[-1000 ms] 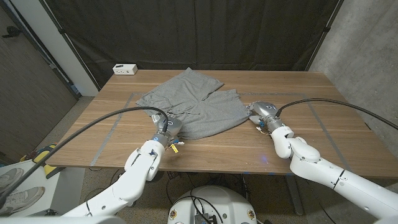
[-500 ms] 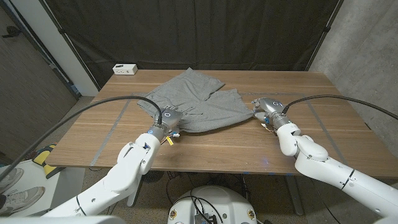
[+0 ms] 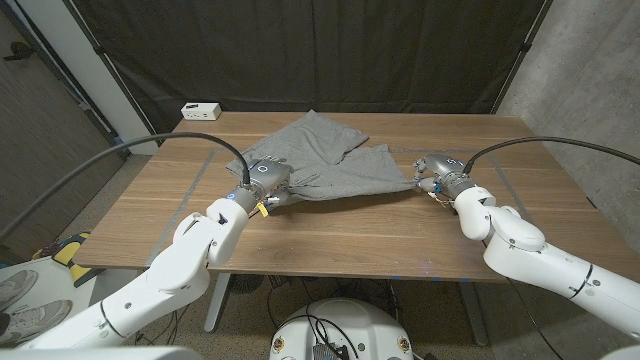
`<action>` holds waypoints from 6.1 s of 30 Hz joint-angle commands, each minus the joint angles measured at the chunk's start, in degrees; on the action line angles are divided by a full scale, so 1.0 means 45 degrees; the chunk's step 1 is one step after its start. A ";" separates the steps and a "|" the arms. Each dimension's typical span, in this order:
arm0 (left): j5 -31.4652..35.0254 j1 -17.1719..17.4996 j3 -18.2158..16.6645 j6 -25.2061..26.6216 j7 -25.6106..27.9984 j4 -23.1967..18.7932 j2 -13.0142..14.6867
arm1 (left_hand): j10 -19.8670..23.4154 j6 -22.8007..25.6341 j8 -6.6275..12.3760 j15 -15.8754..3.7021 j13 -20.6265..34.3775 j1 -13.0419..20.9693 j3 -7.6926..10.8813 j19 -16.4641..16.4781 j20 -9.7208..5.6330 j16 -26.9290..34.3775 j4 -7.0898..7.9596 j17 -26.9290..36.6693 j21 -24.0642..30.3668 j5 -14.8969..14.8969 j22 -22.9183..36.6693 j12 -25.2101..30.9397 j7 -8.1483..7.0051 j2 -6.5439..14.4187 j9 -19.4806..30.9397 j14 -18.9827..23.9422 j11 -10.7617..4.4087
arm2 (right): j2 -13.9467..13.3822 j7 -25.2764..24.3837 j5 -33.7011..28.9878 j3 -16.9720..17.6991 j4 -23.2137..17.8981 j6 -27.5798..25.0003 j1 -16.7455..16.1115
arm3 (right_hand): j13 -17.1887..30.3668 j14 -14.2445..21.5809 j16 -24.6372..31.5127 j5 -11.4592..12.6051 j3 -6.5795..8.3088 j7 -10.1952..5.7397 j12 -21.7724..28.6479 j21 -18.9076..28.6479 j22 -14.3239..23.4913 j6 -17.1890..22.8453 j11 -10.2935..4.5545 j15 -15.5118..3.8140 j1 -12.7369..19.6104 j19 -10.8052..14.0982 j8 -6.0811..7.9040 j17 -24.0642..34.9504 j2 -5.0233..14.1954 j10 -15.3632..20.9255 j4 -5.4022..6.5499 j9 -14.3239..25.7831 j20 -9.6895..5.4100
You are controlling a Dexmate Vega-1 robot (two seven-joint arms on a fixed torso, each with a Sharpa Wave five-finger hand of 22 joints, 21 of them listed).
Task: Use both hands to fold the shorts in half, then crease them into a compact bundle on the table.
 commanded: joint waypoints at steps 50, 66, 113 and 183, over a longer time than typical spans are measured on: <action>-0.8301 0.1174 -0.6553 -0.3584 -0.1109 -0.0565 0.2251 | 0.0231 0.0166 0.3578 -0.0900 0.0042 -0.0251 0.0419 0.0139 -0.0401 -0.0063 0.0009 0.0038 0.0687 0.0113 -0.0007 -0.0092 -0.0226 -0.0591 0.4333 0.0023 -0.0041 | -0.3909 0.1035 0.3367 0.0669 -0.6731 -0.4698 0.0994 | 0.0066 -0.0340 -0.0141 -0.0151 0.0441 -0.0255 -0.0021 -0.0092 0.0067 -0.0069 0.0038 -0.1351 -0.0246 -0.0164 -0.0228 0.0132 -0.0110 -0.0503 0.0135 0.0089 -0.0107; -1.3494 0.0415 -0.7726 -0.5318 -0.3045 0.1146 0.1925 | 0.0315 0.0154 0.3700 -0.0804 0.0042 -0.0214 0.0627 0.0072 -0.0325 -0.0069 -0.0018 0.0037 0.0826 0.0208 -0.0050 -0.0085 0.0004 -0.0596 0.4427 0.0013 0.0115 | -0.3217 0.0079 0.2582 0.0337 -0.5050 -0.1741 0.1505 | 0.0069 -0.0381 -0.0156 -0.0176 0.0564 -0.0310 -0.0015 -0.0104 0.0066 -0.0124 0.0035 -0.1336 -0.0288 -0.0204 -0.0282 0.0144 -0.0154 -0.0550 0.0112 0.0106 -0.0042; -2.0104 0.0416 -0.7584 -0.6680 -0.3002 0.4604 0.2097 | 0.0170 -0.0164 0.3933 -0.0327 0.0057 -0.0299 0.1128 -0.0213 -0.0033 -0.0097 0.0004 0.0056 0.1229 0.0680 -0.0141 -0.0171 0.0408 -0.0638 0.4683 -0.0181 0.0601 | 0.2796 -0.2941 -0.2362 -0.0561 0.2766 0.5300 0.3768 | 0.0067 0.0160 0.0034 0.0010 0.0816 -0.0504 0.0086 0.0115 0.0071 -0.0337 -0.0322 -0.1833 -0.0660 0.0390 -0.0407 0.0194 -0.0042 -0.0325 0.0282 0.0188 -0.0285; -2.3289 -0.0696 -0.5353 -0.6259 0.2032 0.6729 -0.0022 | -0.0196 -0.0599 0.3900 -0.0064 0.0083 -0.0496 0.1672 -0.0599 0.0116 -0.0067 0.0034 0.0084 0.1815 0.1114 -0.0229 -0.0201 0.0599 -0.0727 0.4469 -0.0412 0.0804 | 0.6415 -0.3035 -0.2187 -0.3493 1.0876 0.8770 0.9918 | 0.0053 0.0208 -0.0066 0.0347 0.0987 -0.0673 0.0039 0.0050 0.0067 -0.0167 -0.0373 -0.1896 -0.0912 0.0357 -0.0381 0.0164 -0.0240 -0.0365 0.0229 0.0202 -0.0230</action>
